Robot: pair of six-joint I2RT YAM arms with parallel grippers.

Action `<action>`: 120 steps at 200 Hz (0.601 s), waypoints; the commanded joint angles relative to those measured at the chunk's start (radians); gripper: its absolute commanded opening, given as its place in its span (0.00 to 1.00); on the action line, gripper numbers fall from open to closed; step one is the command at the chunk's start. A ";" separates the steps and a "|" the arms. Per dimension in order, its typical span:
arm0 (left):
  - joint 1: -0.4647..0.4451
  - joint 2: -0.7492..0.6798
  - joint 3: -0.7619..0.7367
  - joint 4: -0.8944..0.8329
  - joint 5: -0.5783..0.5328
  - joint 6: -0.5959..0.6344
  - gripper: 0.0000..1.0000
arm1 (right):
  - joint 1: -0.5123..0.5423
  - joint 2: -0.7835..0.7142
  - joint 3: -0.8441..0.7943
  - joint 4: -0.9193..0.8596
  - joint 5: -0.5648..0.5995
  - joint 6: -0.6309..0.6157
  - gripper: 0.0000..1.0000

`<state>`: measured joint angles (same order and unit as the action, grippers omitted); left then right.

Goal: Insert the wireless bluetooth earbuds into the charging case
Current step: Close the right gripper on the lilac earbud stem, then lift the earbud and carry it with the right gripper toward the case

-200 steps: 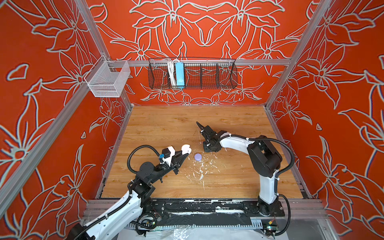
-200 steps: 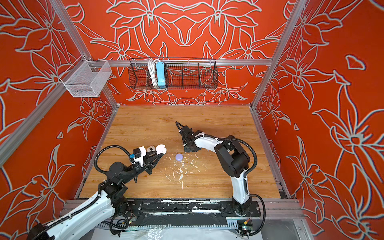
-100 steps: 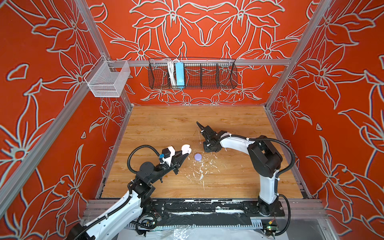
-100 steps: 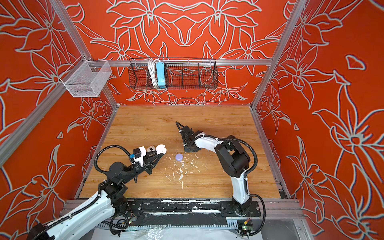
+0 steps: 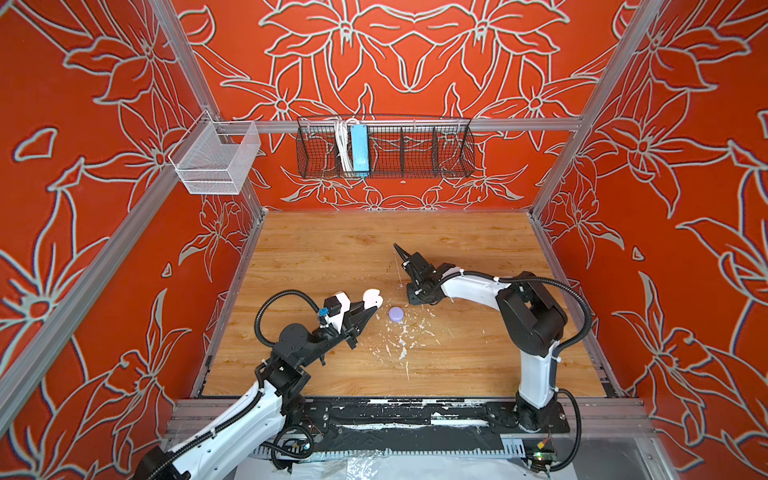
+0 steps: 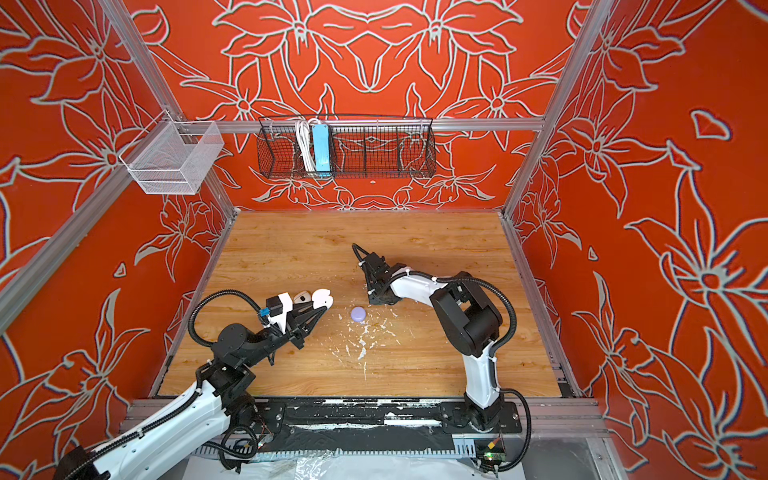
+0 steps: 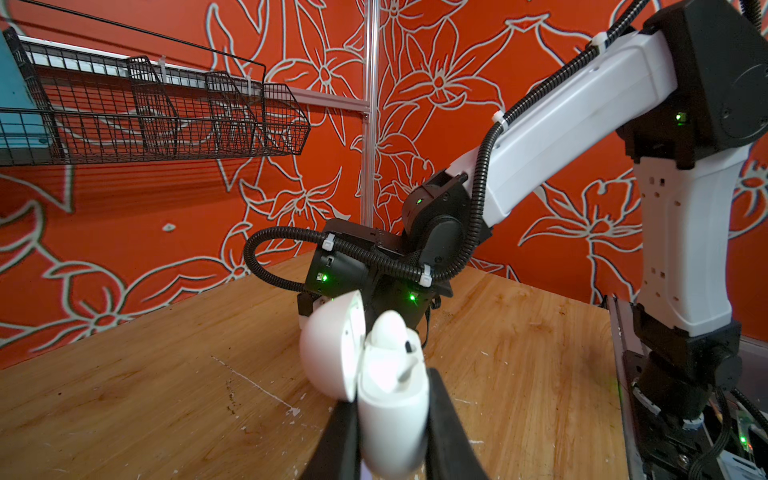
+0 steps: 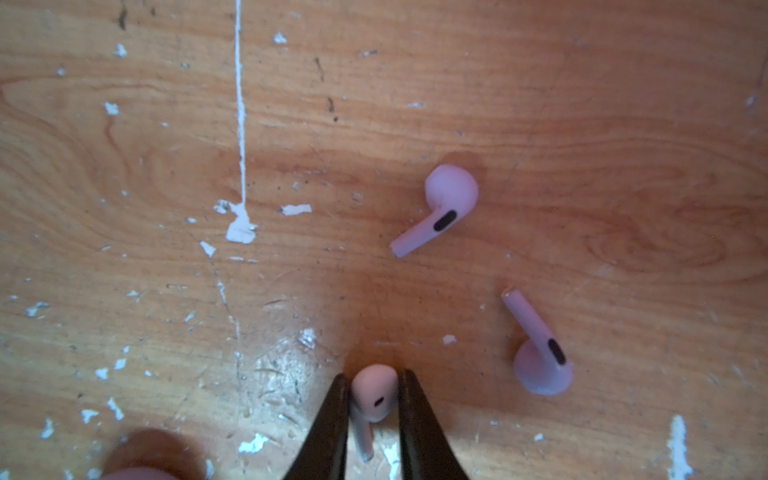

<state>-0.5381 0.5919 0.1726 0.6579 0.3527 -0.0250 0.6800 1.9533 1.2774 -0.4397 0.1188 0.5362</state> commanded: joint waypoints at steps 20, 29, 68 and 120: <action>-0.005 0.005 0.009 0.055 0.020 0.012 0.00 | 0.000 -0.053 -0.072 0.007 0.025 0.039 0.20; -0.005 0.006 0.004 0.064 0.019 0.014 0.00 | -0.001 -0.091 -0.100 0.035 0.019 0.040 0.19; -0.005 0.030 -0.030 0.153 0.006 -0.007 0.00 | 0.007 -0.253 -0.180 0.112 0.017 0.015 0.18; -0.003 0.092 -0.053 0.242 -0.020 -0.032 0.00 | 0.131 -0.555 -0.248 0.223 0.100 -0.046 0.18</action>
<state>-0.5381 0.6582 0.1421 0.7902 0.3443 -0.0315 0.7349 1.5269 1.0500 -0.2882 0.1352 0.5247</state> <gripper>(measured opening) 0.214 0.192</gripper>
